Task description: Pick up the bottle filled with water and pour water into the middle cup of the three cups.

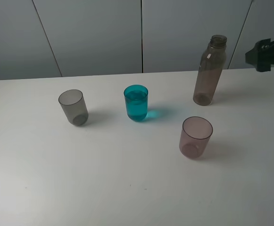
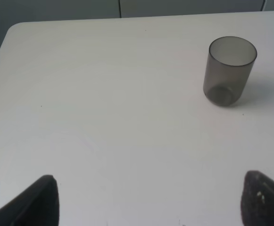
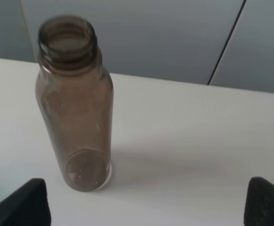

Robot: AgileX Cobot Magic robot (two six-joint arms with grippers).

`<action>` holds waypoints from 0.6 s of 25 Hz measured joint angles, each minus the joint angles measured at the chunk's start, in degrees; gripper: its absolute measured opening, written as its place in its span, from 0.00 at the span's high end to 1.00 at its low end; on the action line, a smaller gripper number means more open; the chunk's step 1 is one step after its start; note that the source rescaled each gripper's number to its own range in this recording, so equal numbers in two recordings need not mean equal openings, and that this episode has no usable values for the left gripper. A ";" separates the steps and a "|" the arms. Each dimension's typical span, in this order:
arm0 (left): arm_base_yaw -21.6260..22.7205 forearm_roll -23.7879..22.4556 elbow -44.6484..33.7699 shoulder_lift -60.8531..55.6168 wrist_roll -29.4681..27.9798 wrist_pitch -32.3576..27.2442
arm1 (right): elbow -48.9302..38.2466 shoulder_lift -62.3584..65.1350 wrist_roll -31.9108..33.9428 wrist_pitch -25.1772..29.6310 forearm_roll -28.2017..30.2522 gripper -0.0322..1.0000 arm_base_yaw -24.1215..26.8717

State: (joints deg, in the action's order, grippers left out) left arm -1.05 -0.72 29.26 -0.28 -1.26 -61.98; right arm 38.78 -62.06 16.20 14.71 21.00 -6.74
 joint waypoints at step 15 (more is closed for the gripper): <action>0.00 0.00 0.00 0.00 0.00 0.00 | -0.52 40.83 -12.19 49.51 -17.53 0.01 -5.25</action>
State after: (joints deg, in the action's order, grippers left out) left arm -1.05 -0.72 29.26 -0.28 -1.26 -61.98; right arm 38.26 -21.22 4.01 64.22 3.47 -11.99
